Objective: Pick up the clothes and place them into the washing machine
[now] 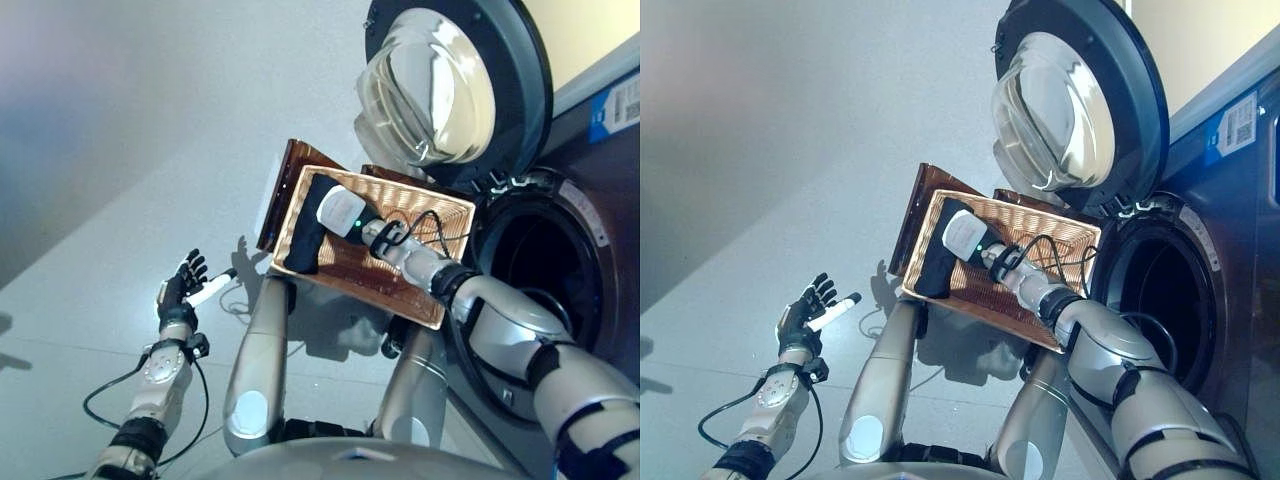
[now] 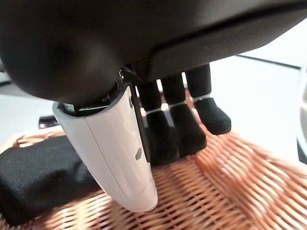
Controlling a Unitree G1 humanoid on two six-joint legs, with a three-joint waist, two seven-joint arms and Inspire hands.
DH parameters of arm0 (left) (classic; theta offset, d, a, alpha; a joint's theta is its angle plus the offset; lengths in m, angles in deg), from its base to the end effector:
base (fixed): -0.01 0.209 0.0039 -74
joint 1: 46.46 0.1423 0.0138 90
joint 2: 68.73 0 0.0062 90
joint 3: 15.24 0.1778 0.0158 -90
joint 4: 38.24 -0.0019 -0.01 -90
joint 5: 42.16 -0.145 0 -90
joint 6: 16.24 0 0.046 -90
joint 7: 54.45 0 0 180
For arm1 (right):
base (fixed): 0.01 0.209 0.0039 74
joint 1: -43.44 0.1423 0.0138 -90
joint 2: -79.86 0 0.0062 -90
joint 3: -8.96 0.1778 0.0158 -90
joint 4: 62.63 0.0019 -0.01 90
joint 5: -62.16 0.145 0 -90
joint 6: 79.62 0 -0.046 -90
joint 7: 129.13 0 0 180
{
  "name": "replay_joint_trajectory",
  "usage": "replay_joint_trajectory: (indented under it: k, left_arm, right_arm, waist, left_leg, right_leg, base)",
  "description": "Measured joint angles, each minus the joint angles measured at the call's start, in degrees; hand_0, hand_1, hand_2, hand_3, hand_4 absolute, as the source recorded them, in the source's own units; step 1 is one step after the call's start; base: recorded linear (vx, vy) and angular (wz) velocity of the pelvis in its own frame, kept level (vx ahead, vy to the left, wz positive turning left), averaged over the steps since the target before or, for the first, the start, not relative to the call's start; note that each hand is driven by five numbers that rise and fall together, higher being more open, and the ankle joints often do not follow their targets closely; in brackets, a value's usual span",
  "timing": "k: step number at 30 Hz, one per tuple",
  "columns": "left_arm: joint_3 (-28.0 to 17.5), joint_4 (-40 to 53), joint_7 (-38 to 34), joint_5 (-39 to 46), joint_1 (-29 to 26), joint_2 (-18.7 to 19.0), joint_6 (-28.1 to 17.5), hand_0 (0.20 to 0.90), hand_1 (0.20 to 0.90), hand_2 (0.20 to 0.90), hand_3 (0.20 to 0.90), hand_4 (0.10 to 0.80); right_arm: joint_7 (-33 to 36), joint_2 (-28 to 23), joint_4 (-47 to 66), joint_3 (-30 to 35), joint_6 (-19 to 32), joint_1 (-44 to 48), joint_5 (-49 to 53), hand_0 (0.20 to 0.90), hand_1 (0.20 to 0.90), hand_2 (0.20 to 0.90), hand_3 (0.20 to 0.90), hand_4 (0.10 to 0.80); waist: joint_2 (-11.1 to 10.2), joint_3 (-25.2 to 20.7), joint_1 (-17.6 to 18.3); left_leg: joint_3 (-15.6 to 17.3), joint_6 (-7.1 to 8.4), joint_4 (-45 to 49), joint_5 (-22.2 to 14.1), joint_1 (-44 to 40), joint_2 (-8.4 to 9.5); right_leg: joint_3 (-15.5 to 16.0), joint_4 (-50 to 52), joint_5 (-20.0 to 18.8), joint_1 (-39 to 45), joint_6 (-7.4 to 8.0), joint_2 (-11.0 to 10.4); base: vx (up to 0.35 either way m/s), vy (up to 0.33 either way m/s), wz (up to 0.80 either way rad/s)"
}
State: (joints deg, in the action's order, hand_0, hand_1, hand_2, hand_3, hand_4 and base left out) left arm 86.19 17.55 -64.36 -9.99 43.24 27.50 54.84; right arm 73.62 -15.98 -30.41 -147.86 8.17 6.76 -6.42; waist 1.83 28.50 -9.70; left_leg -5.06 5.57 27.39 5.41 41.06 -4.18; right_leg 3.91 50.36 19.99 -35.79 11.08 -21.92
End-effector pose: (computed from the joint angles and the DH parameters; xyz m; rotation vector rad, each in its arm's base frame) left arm 0.1772 0.2298 -0.0318 -0.0646 0.2908 0.2847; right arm 0.3253 -0.1324 0.0577 -2.3106 -0.6306 0.5031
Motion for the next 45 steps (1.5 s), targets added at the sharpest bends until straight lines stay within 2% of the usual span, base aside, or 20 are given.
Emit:
replay_joint_trajectory:
  k: [1,2,3,4,16,32,45]
  left_arm:
    - [0.0,0.0,0.0,0.0,-0.1,0.0,0.0,0.900,0.900,0.900,0.900,0.800]
    - [0.0,0.0,0.0,0.0,-0.2,0.0,0.0,0.900,0.900,0.900,0.900,0.800]
    - [0.0,0.0,0.0,0.0,-0.2,0.0,0.0,0.900,0.900,0.900,0.900,0.800]
    - [0.0,0.0,0.0,0.0,-0.1,0.0,0.0,0.900,0.900,0.900,0.900,0.800]
    - [0.0,0.0,0.0,0.0,0.2,0.0,0.0,0.900,0.900,0.900,0.900,0.800]
    - [0.1,0.0,-0.3,-0.1,0.1,-0.2,-0.1,0.900,0.900,0.900,0.900,0.800]
    - [0.1,0.1,-0.4,-0.2,0.1,-0.2,-0.1,0.900,0.900,0.900,0.900,0.800]
  right_arm:
    - [0.1,-0.1,0.2,0.1,-0.1,0.1,0.0,0.200,0.200,0.200,0.200,0.300]
    - [0.1,0.0,0.2,0.5,-0.2,0.1,0.0,0.433,0.433,0.433,0.433,0.467]
    - [0.1,0.0,0.2,0.6,-0.2,0.1,0.1,0.771,0.771,0.771,0.771,0.708]
    - [0.1,0.0,0.2,0.6,-0.2,0.1,0.1,0.900,0.900,0.900,0.900,0.800]
    - [1.0,0.4,0.3,0.5,-0.1,0.0,0.0,0.900,0.900,0.900,0.900,0.800]
    - [1.0,2.2,0.7,0.4,0.0,-0.3,0.0,0.900,0.900,0.900,0.900,0.800]
    - [1.0,2.8,0.5,0.4,0.0,-0.9,0.0,0.900,0.900,0.900,0.900,0.800]
  waist:
    - [0.0,0.0,0.1]
    - [0.0,0.0,0.2]
    - [0.0,0.0,0.3]
    - [0.0,0.0,0.5]
    - [0.1,0.0,0.9]
    - [1.5,0.8,0.8]
    - [1.7,0.9,-0.7]
  left_leg:
    - [0.0,0.01,0.0,0.0,-0.1,0.01]
    - [0.0,0.02,-0.1,0.0,-0.2,0.01]
    - [0.0,0.05,-0.1,-0.1,-0.2,0.04]
    - [0.0,0.24,-0.1,-0.3,-0.2,0.04]
    - [0.0,0.29,-0.4,-0.3,0.4,0.00]
    - [-0.3,0.11,4.1,-1.9,3.0,0.00]
    - [-1.1,0.13,4.9,-1.9,4.5,0.11]
  right_leg:
    - [0.1,-0.1,0.0,0.2,-0.01,0.0]
    - [0.1,-0.1,0.0,0.2,-0.02,0.0]
    - [0.1,-0.1,0.0,0.2,-0.02,-0.1]
    - [0.1,-0.1,0.0,0.2,-0.02,-0.1]
    - [0.0,-0.1,0.0,-0.6,-0.04,-0.1]
    - [-0.6,2.0,0.1,-2.1,-0.07,-0.1]
    - [0.0,2.8,0.1,-2.9,-0.09,-0.1]
  base:
    - [0.000,0.000,0.00]
    - [0.000,0.000,0.00]
    - [0.000,0.000,0.00]
    - [0.000,0.000,0.00]
    - [0.000,0.000,0.00]
    - [-0.001,0.002,0.00]
    - [-0.002,0.002,0.01]
